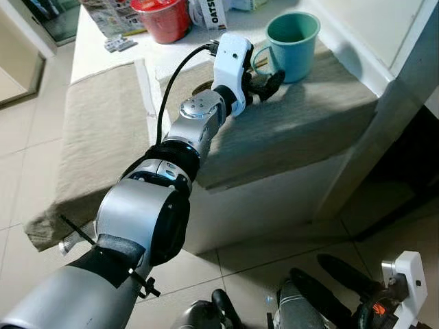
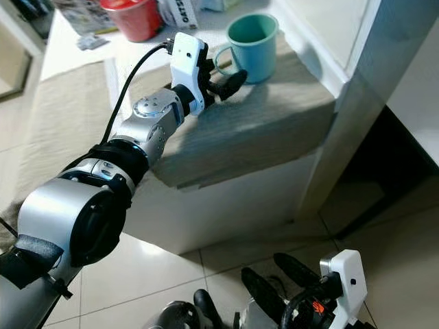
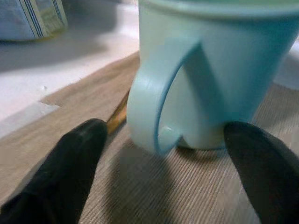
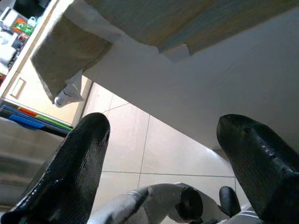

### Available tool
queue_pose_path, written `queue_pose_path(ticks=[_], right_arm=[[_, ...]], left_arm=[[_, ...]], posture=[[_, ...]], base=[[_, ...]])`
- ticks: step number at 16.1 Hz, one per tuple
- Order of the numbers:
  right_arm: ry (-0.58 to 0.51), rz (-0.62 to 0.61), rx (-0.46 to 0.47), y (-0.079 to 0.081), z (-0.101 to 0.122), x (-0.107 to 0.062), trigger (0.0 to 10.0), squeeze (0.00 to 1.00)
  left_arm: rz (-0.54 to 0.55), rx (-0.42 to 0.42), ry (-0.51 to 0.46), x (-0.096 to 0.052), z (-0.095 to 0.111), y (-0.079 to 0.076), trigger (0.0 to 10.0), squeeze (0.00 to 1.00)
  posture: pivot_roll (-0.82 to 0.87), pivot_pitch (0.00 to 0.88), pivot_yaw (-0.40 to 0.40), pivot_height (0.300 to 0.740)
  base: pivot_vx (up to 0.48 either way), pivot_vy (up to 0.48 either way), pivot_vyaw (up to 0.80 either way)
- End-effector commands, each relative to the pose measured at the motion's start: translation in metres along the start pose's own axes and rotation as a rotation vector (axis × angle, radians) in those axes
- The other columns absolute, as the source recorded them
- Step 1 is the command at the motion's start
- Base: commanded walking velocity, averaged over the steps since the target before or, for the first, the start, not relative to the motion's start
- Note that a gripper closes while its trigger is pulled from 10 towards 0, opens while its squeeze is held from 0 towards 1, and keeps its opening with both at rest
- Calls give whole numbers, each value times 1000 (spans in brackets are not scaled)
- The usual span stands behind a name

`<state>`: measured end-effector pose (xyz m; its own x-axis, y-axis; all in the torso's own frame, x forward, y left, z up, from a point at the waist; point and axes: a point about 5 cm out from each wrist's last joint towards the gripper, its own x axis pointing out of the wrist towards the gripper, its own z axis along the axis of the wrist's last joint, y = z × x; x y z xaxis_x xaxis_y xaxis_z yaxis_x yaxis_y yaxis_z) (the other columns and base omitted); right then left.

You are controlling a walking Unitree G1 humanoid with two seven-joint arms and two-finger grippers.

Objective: Setting the table

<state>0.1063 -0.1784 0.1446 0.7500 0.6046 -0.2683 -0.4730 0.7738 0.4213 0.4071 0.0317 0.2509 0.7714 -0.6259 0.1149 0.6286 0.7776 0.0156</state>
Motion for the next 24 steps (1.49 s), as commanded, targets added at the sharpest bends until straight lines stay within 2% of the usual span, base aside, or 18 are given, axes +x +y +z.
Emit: queue_pose_path(ticks=[1,3,4,16,19,21,24], right_arm=[[10,12,11,5,-1,-1,10000,0],[13,12,10,5,-1,-1,10000,0],[14,14,10,4,-1,-1,10000,0],[17,45,10,0,-6,12,10000,0],[-10,24,-12,-10,-2,21,10000,0],[-4,42,-19,-10,-1,24,10000,0],[-5,50,-19,-8,-3,26,10000,0]], left_arm=[[18,0,24,-1,-1,4,10000,1000],[34,13,22,-2,-1,6,10000,1000],[51,7,15,-2,0,7,10000,0],[45,-19,-43,-1,11,8,10000,0],[58,-16,-62,-3,15,13,10000,0],[62,-13,-60,-3,15,14,10000,0],[55,-16,-51,-1,14,10,10000,0]], posture=[[-569,276,237,740],[-561,274,237,740],[-560,272,236,740],[-541,217,238,740],[-528,189,230,740],[-526,180,230,740],[-535,173,239,740]], base=[[0,0,0],[0,0,0],[0,0,0],[0,0,0],[0,0,0],[0,0,0],[0,0,0]])
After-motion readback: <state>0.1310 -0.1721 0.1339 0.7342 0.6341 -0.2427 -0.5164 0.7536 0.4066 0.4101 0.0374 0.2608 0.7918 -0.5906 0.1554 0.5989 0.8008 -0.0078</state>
